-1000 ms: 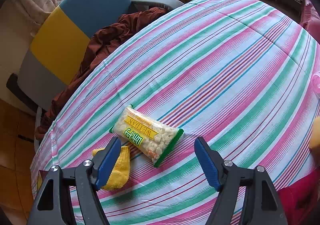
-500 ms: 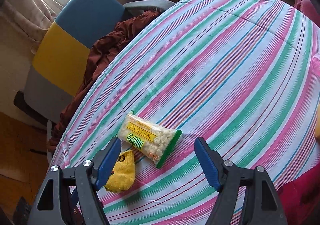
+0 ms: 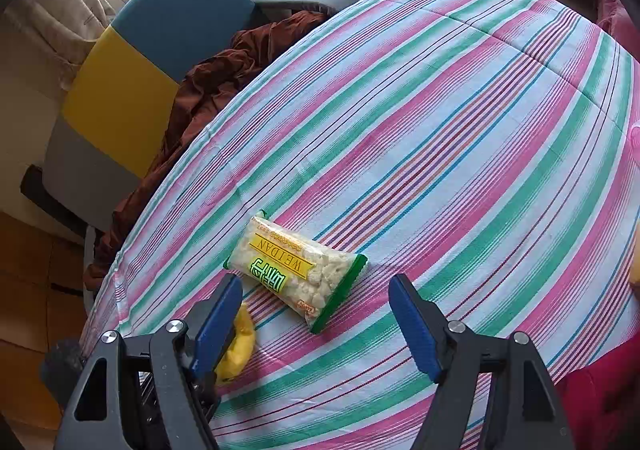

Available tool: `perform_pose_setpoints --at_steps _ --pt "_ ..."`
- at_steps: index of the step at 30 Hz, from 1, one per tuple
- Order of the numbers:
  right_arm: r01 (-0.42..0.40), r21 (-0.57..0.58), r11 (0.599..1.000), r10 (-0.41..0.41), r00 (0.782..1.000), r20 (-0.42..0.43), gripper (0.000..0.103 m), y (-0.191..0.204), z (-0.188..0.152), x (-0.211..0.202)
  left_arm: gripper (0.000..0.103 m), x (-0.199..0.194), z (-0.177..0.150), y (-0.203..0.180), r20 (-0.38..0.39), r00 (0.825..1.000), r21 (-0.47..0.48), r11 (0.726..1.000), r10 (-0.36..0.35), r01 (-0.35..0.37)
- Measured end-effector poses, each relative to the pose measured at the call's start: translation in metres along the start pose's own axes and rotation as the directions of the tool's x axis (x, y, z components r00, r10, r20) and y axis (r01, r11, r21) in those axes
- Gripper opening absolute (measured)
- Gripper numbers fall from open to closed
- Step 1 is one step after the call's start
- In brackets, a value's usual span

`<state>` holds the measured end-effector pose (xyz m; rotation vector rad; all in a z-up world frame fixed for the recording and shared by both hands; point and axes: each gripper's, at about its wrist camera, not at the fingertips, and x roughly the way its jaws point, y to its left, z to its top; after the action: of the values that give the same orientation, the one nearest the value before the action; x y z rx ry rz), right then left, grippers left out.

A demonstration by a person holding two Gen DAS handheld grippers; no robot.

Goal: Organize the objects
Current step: 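Grasp the yellow sock with the left tool while the right tool grasps the WEIDAN packet, then lift the WEIDAN packet with the right tool while the left tool carries the yellow sock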

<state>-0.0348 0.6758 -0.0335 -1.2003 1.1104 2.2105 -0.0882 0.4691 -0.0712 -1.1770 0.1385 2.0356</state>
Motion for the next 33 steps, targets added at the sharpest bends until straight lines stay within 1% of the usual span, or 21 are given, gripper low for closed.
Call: perform_pose_setpoints --at_steps 3,7,10,13,16,18,21,24,26,29,30,31,32,33 --pt "0.009 -0.021 1.0 -0.01 1.0 -0.008 0.077 0.003 -0.002 0.002 0.039 -0.024 -0.03 0.017 0.028 0.999 -0.012 1.0 0.02 -0.019" --pt "0.029 -0.055 0.998 -0.03 0.999 -0.022 0.077 0.008 -0.004 0.005 0.039 -0.06 -0.074 0.036 0.079 0.995 0.003 0.998 0.058 -0.059" --pt "0.047 -0.092 0.995 -0.051 0.998 -0.044 0.077 0.013 -0.008 0.009 0.039 -0.073 -0.09 0.046 0.099 0.993 0.014 0.998 0.066 -0.068" --pt "0.075 -0.134 0.988 -0.082 0.995 -0.052 0.077 0.019 -0.011 0.013 0.042 -0.071 -0.093 0.043 0.094 0.993 0.061 0.995 0.073 -0.079" --pt "0.125 -0.198 0.972 -0.141 0.988 -0.069 0.077 0.029 -0.015 0.02 0.042 -0.069 -0.092 0.045 0.094 0.994 0.051 0.997 0.053 -0.058" --pt "0.168 -0.267 0.949 -0.188 0.981 -0.053 0.077 0.04 -0.018 0.022 0.042 -0.069 -0.093 0.049 0.098 0.995 0.037 0.999 0.031 -0.034" --pt "0.216 -0.376 0.901 -0.245 0.969 -0.029 0.077 0.061 -0.017 0.03 0.042 -0.069 -0.092 0.051 0.101 0.995 0.031 0.999 0.016 -0.02" --pt "0.229 -0.445 0.866 -0.271 0.962 -0.034 0.077 0.076 -0.008 0.044 0.042 -0.068 -0.093 0.051 0.105 0.994 0.028 1.0 0.008 -0.011" --pt "0.253 -0.484 0.838 -0.311 0.95 -0.042 0.077 0.082 -0.003 0.057 0.042 -0.068 -0.093 0.051 0.106 0.994 0.027 1.0 0.006 -0.009" --pt "0.268 -0.485 0.832 -0.332 0.942 -0.049 0.077 0.078 0.0 0.067 0.043 -0.067 -0.093 0.052 0.11 0.994 0.025 1.0 0.001 -0.003" --pt "0.262 -0.49 0.831 -0.334 0.94 -0.065 0.076 0.076 -0.001 0.071 0.043 -0.067 -0.093 0.052 0.111 0.994 0.023 1.0 -0.002 0.0" --pt "0.25 -0.495 0.832 -0.335 0.938 -0.089 0.06 0.074 -0.004 0.075 0.043 -0.067 -0.093 0.052 0.112 0.994 0.022 1.0 -0.004 0.002" --pt "0.249 -0.507 0.826 -0.342 0.935 -0.098 0.046 0.074 -0.009 0.075 0.043 -0.067 -0.093 0.052 0.113 0.994 0.022 1.0 -0.006 0.003" --pt "0.247 -0.53 0.811 -0.333 0.94 -0.073 0.045 0.077 -0.015 0.07 0.043 -0.067 -0.093 0.052 0.113 0.994 0.023 1.0 -0.006 0.003"
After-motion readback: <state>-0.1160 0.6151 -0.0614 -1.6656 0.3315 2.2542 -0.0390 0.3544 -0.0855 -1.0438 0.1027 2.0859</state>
